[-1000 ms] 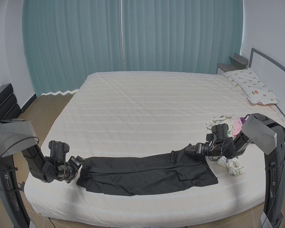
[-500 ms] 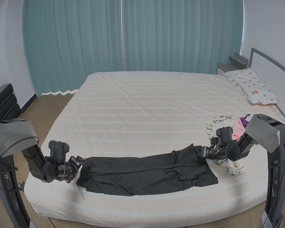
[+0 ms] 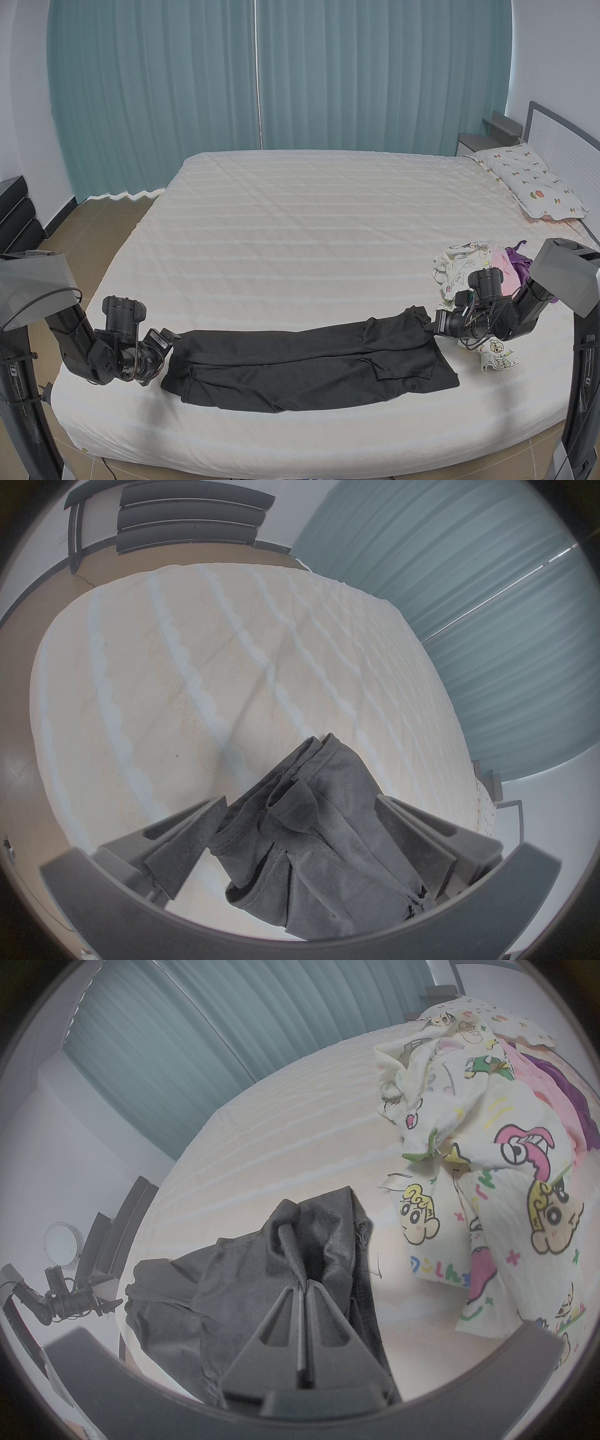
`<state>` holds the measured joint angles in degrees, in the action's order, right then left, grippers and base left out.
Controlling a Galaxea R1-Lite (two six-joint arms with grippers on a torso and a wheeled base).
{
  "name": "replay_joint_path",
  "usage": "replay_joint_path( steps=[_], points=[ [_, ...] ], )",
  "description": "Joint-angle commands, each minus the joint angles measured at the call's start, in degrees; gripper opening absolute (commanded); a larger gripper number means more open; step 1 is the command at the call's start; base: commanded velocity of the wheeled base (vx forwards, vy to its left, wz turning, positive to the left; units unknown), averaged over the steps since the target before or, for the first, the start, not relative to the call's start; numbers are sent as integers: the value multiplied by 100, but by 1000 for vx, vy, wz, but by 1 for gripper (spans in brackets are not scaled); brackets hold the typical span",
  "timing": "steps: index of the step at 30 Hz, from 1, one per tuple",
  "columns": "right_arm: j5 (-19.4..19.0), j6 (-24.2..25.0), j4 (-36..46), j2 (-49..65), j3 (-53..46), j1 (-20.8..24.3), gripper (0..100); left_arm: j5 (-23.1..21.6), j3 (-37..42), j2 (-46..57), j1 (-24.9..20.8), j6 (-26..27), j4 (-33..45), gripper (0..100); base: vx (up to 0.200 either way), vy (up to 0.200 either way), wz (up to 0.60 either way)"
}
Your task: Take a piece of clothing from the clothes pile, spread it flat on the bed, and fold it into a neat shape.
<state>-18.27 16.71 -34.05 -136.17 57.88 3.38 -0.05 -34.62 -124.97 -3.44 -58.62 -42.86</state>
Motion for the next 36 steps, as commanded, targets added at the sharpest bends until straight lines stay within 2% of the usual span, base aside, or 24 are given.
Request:
replay_joint_path(
  steps=[1,7,10,14,16,17,18,19,20,22,25,31,36],
  points=[
    [-1,16,-5,-24,-31,-30,100,-4,-1,-19,-8,0,-3,100,0,0,0],
    [26,166,-5,29,-40,-56,100,5,-1,-28,-8,18,-3,100,0,0,0],
    [78,904,-23,381,-339,-21,100,5,-18,-10,-8,18,-3,100,0,0,0],
    [324,1545,-234,776,-910,-4,100,58,-238,-10,1,97,24,100,0,0,0],
    [351,1589,-287,794,-963,-4,100,66,-273,-10,1,114,41,100,0,0,0],
    [509,2029,-770,855,-1420,5,100,154,-484,-45,1,378,67,100,0,0,0],
    [562,2257,-1060,873,-1631,5,100,189,-590,-98,1,536,67,100,0,0,0],
    [579,2319,-1157,873,-1684,5,100,189,-625,-116,1,589,67,100,0,0,0],
    [667,2635,-1579,855,-1974,14,100,198,-897,-256,27,835,76,100,0,0,0],
    [799,2952,-1939,811,-2272,84,100,189,-1205,-406,45,1055,164,100,0,0,0],
    [843,3365,-2457,741,-2642,155,100,154,-1811,-669,36,1336,700,100,0,0,0],
    [825,3549,-3213,662,-3195,207,100,119,-2840,-1126,-8,1398,1403,100,0,0,0],
    [808,3549,-3521,565,-3336,216,100,110,-2963,-1329,-17,1617,1491,100,0,0,0]
  ],
)
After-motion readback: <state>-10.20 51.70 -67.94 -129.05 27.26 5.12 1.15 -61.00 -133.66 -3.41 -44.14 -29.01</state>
